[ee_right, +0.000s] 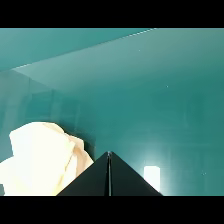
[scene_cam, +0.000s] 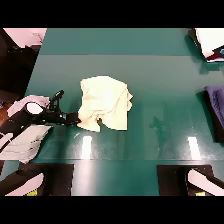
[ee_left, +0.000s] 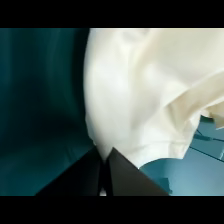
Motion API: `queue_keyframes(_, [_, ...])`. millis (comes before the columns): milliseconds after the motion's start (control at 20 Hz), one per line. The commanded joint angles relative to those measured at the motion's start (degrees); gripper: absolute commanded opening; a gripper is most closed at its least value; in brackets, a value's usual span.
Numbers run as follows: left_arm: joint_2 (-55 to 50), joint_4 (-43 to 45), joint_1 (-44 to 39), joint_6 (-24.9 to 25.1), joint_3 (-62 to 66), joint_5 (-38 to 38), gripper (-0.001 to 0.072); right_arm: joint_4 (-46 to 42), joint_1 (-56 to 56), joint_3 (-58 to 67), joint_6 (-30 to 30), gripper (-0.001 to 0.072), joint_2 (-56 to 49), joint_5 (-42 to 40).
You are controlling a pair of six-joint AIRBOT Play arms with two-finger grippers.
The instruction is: Fold the shirts.
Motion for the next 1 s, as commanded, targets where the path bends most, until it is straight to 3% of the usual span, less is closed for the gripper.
queue_keyframes(0, [1.2, 2.4, 0.0, 0.2, 6.5, -5.3, 0.0023, 0.1, 0.3, -0.3, 0.0, 0.0024, 0.0, 2.2])
queue_keyframes(100, [3.6, 7.1, 0.0, 0.2, 17.0, -9.0, 0.0023, 0.1, 1.8, -2.6, 0.0, 0.0026, 0.0, 3.1])
queue_keyframes(150, [4.6, 9.9, 0.0, 0.2, 23.4, -10.8, 0.0023, 0.1, 3.2, -4.7, 0.0, 0.0083, 0.0, 3.1])
queue_keyframes(200, [5.1, 12.3, 0.0, 0.2, 29.3, -12.4, 0.0023, 0.1, 5.0, -7.5, 0.0, 0.0290, 0.0, 2.8])
queue_keyframes(250, [5.4, 14.2, 0.0, 0.2, 35.6, -13.9, 0.0023, 0.2, 6.9, -10.4, 0.0, 0.0425, -0.3, 2.0])
queue_keyframes(300, [5.5, 15.6, 0.0, 0.2, 40.8, -14.7, 0.0023, 0.2, 9.5, -13.4, 0.0, 0.0454, -1.3, 1.4])
queue_keyframes(450, [5.5, 17.5, 0.0, 0.2, 51.8, -15.3, 0.0024, 0.3, 17.7, -20.8, 0.0, 0.0453, -6.8, -1.5])
queue_keyframes(600, [5.4, 17.6, 0.0, 0.2, 53.9, -16.0, 0.0024, 0.7, 26.0, -23.9, -1.0, 0.0451, -14.1, -8.6])
queue_keyframes(750, [5.3, 19.5, 0.0, 0.1, 53.6, -20.5, 0.0023, 3.8, 32.4, -23.0, -3.6, 0.0451, -21.5, -13.8])
queue_keyframes(950, [5.2, 19.8, 0.0, -0.2, 52.7, -23.5, 0.0024, 5.2, 36.6, -16.0, -4.1, 0.0451, -30.1, -14.1])
